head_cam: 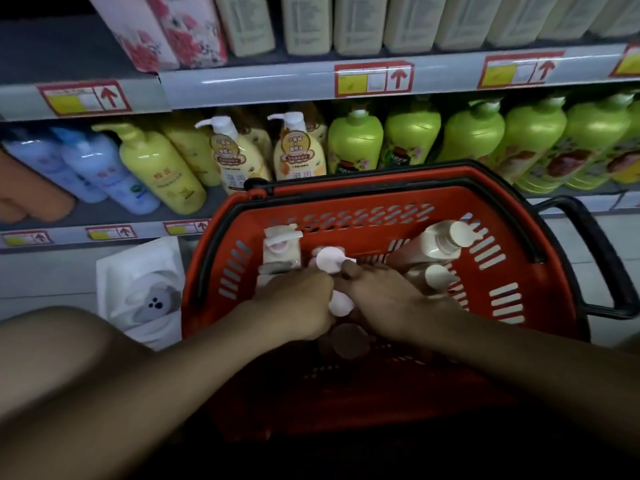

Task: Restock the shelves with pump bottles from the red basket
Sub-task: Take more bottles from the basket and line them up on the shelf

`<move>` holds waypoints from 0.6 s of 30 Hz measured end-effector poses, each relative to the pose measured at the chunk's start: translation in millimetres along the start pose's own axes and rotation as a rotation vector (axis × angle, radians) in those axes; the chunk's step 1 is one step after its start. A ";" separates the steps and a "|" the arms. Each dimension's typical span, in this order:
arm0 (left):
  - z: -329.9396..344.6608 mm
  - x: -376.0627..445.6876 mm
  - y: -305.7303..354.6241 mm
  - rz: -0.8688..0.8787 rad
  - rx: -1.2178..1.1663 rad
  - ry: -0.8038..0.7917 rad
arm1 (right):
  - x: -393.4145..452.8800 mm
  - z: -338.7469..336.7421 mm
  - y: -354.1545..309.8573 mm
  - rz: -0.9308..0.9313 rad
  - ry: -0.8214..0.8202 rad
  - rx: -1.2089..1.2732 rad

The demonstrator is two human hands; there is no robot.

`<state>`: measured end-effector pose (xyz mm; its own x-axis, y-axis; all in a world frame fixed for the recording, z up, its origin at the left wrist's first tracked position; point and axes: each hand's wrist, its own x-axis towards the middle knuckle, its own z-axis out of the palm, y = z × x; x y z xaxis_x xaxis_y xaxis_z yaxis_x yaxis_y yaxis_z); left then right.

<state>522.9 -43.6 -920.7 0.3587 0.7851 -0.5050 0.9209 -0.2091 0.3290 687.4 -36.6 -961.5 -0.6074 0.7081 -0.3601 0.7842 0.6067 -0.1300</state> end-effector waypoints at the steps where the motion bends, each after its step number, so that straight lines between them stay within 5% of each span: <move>1: 0.4 0.4 -0.1 0.013 -0.031 0.017 | -1.8 -3.0 1.4 -0.001 -0.002 -0.033; 7: -7.6 1.4 -4.2 -0.011 -0.407 0.200 | -33.3 -34.8 15.1 0.104 0.097 0.184; 13: -11.2 -9.4 2.4 0.158 -0.584 0.240 | -69.0 -83.5 23.4 0.283 0.525 0.799; 18: 4.8 -18.3 26.2 0.341 -0.655 0.401 | -84.2 -109.9 18.5 0.403 0.825 0.932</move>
<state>541.2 -66.2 -906.7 0.4058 0.9139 -0.0132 0.4530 -0.1886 0.8714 739.2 -45.3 -832.1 0.0515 0.9935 0.1018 0.5186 0.0605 -0.8529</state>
